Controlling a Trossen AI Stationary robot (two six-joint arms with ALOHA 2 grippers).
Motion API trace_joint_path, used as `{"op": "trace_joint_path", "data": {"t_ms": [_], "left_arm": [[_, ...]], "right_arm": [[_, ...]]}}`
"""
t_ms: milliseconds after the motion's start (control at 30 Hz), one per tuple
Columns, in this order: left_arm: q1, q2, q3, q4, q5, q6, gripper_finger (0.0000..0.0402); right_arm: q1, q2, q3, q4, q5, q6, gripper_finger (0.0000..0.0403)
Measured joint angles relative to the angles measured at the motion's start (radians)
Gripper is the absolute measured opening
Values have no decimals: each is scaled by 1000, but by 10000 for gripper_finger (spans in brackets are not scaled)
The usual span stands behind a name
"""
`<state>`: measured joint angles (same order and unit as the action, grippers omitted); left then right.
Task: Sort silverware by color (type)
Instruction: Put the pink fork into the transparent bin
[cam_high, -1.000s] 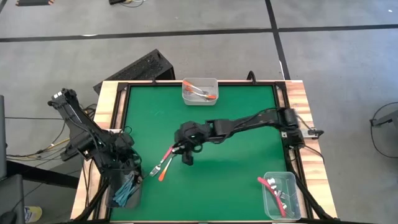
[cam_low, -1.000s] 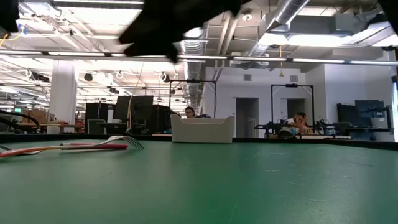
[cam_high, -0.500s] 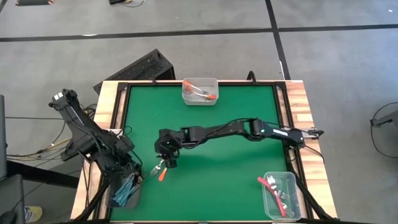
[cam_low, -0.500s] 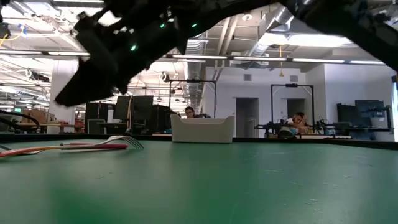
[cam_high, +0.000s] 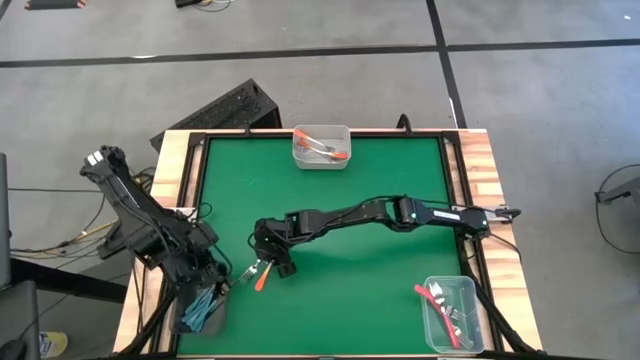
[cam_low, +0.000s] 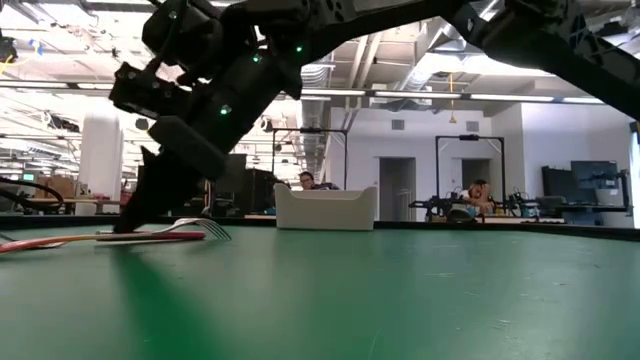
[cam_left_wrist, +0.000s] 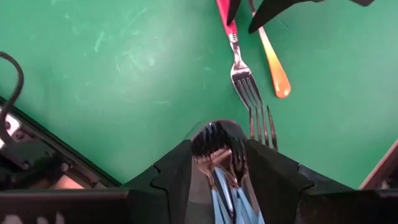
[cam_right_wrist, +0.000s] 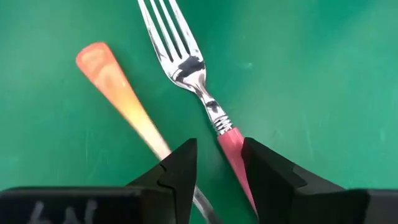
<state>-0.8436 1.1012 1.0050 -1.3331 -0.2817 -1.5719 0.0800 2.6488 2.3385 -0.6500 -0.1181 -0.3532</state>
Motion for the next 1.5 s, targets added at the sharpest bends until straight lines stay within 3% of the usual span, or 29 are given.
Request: {"op": "trace_joint_path", "data": {"t_ms": [333,667,800,933,1133,1300,1500], "left_arm": [[1,50,0,-12,-59,15,139],[1,64,-3,-13,-138,14,139],[7,64,-22,-10,-150,-9,139],[21,64,-34,-1,-145,-47,139],[39,64,-35,-1,-148,-46,139],[55,64,-35,-3,-183,-45,139],[86,64,-35,-3,-338,-45,139]], "right_arm": [[-16,19,0,1,89,90,139],[-9,22,-5,17,151,57,214],[-12,33,-4,10,136,43,219],[-13,34,-3,-34,121,94,178],[-12,4,-4,-151,121,224,47],[-37,-83,-12,-293,94,472,36],[-60,-258,-12,-491,122,645,17]]}}
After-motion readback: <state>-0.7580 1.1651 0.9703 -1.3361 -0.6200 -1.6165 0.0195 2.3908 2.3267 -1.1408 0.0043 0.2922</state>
